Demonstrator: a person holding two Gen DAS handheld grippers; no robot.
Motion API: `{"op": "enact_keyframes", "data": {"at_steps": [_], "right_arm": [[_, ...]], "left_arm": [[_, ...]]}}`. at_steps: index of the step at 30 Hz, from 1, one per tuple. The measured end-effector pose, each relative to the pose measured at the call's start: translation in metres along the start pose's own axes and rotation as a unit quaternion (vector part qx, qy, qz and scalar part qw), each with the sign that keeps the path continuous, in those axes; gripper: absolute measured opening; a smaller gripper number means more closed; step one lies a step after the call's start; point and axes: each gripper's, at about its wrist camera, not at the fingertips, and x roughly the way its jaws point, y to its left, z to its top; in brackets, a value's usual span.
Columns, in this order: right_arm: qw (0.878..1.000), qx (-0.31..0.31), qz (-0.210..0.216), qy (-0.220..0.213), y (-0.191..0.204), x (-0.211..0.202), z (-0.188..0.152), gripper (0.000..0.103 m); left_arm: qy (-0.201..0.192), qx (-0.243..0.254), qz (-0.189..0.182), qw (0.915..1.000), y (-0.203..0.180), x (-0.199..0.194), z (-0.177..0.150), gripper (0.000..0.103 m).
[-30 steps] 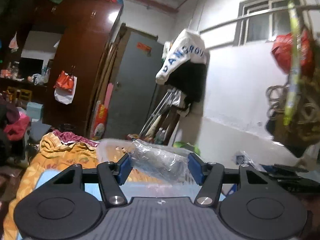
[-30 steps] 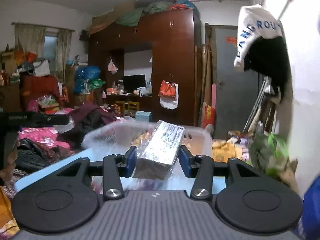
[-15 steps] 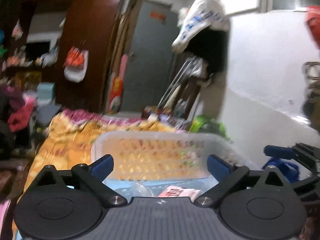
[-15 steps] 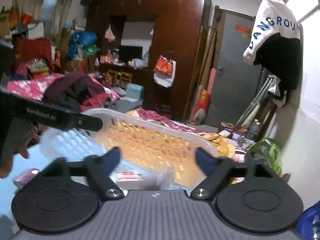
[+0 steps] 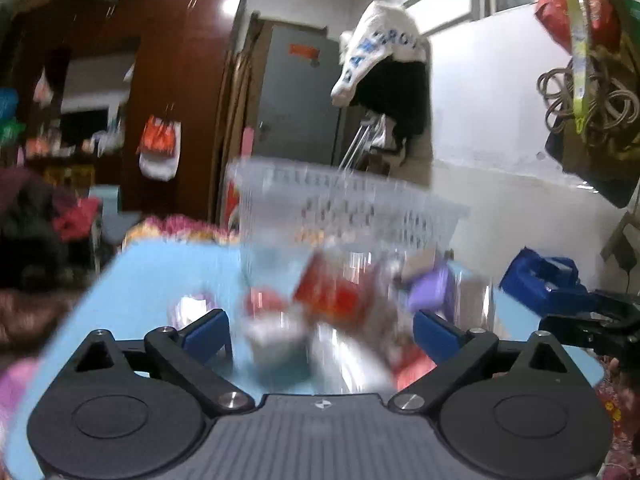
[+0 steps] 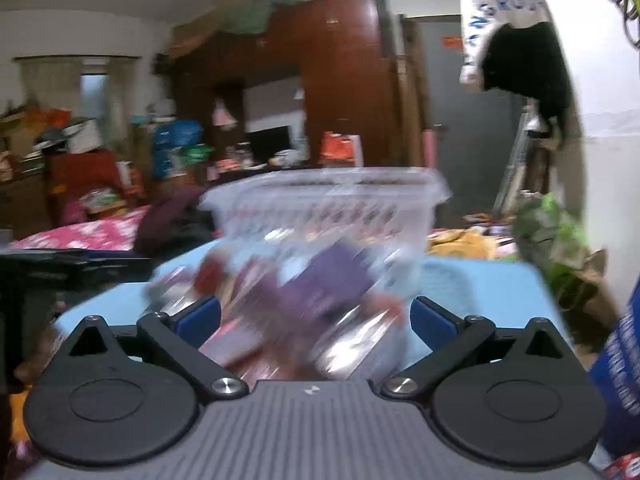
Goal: Organize objects
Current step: 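Grasp the white wrapped roll with the left tool while the right tool grasps the purple soap box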
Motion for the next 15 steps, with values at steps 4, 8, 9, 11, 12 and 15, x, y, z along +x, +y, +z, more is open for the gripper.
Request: {"op": "enact_keyframes", "data": {"at_steps": [4,8,9,11,12,15], "right_arm": [[0.996,-0.072,-0.05,-0.004,0.021,0.02,0.012,0.093],[0.991,-0.119,-0.048,0.041,0.032,0.04,0.005,0.072],[0.991,-0.119,-0.044,0.052,0.033,0.047,0.004,0.061],[0.992,-0.109,-0.037,0.057,0.03,0.051,0.004,0.056],[0.993,-0.101,-0.033,0.056,0.028,0.05,0.005,0.053],[0.995,-0.089,-0.025,0.048,0.027,0.039,0.002,0.052]], "left_arm": [[0.025,-0.007,0.001,0.9997,0.001,0.017,-0.008,0.093],[0.037,-0.011,-0.008,0.9992,-0.001,0.026,-0.01,0.079],[0.043,-0.009,-0.008,0.999,-0.003,0.029,-0.011,0.076],[0.054,-0.006,0.0,0.9985,-0.006,0.034,-0.014,0.076],[0.056,-0.009,0.002,0.9984,-0.005,0.035,-0.015,0.076],[0.067,-0.006,0.011,0.9977,-0.009,0.039,-0.019,0.076]]}}
